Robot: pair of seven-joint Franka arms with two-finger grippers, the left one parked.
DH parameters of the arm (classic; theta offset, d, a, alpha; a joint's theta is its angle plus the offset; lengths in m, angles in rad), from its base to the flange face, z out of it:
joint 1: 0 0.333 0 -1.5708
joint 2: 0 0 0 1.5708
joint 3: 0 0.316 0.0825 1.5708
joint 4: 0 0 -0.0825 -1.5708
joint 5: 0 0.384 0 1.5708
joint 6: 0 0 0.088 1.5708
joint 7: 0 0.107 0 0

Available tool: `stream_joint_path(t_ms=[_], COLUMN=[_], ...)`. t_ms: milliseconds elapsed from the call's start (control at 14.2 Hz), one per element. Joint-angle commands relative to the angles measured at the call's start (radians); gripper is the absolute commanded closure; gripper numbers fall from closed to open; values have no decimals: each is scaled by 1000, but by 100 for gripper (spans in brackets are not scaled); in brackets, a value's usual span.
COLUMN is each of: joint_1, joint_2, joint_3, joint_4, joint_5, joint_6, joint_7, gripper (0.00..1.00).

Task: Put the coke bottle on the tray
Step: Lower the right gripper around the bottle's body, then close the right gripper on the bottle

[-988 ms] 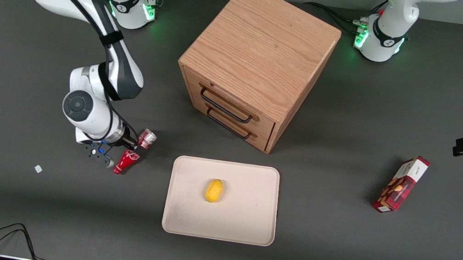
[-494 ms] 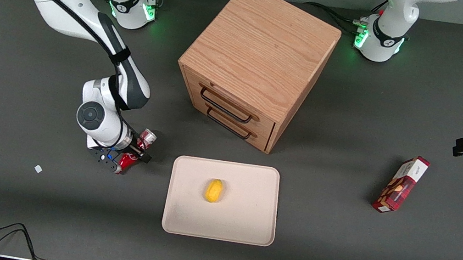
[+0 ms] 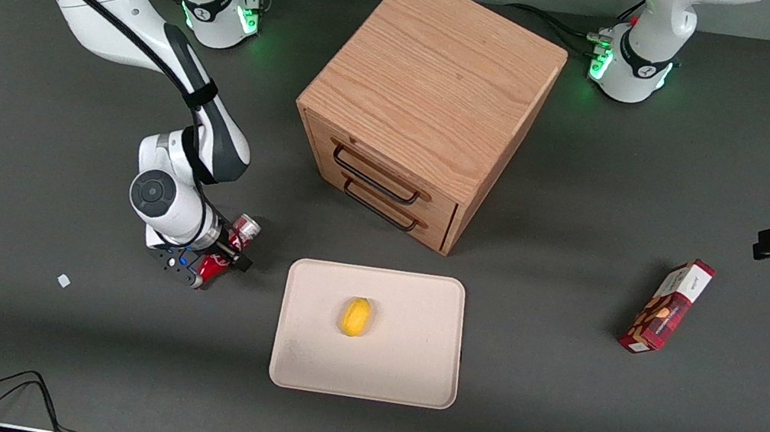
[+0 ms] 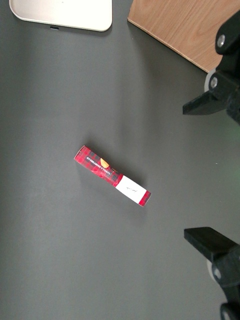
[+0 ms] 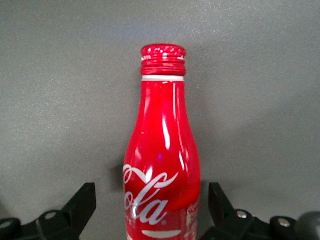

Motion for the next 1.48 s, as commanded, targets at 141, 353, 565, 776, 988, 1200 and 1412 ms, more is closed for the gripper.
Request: stream_joint_path(t_ms=[141, 353, 565, 776, 988, 1200, 1412], joint_1=[2, 2, 2, -1, -15, -19, -111], joint_2=[4, 4, 4, -12, -83, -197, -323], joint_3=[-2, -3, -2, -2, 1, 7, 68], joint_4=[6, 6, 6, 6, 14, 17, 53], joint_5=[-46, -57, -57, -57, -57, -43, 33], joint_6=[9, 8, 8, -5, -127, -238, -447], joint_7=[38, 39, 39, 38, 26, -48, -151], gripper=[100, 100, 100, 100, 100, 100, 100])
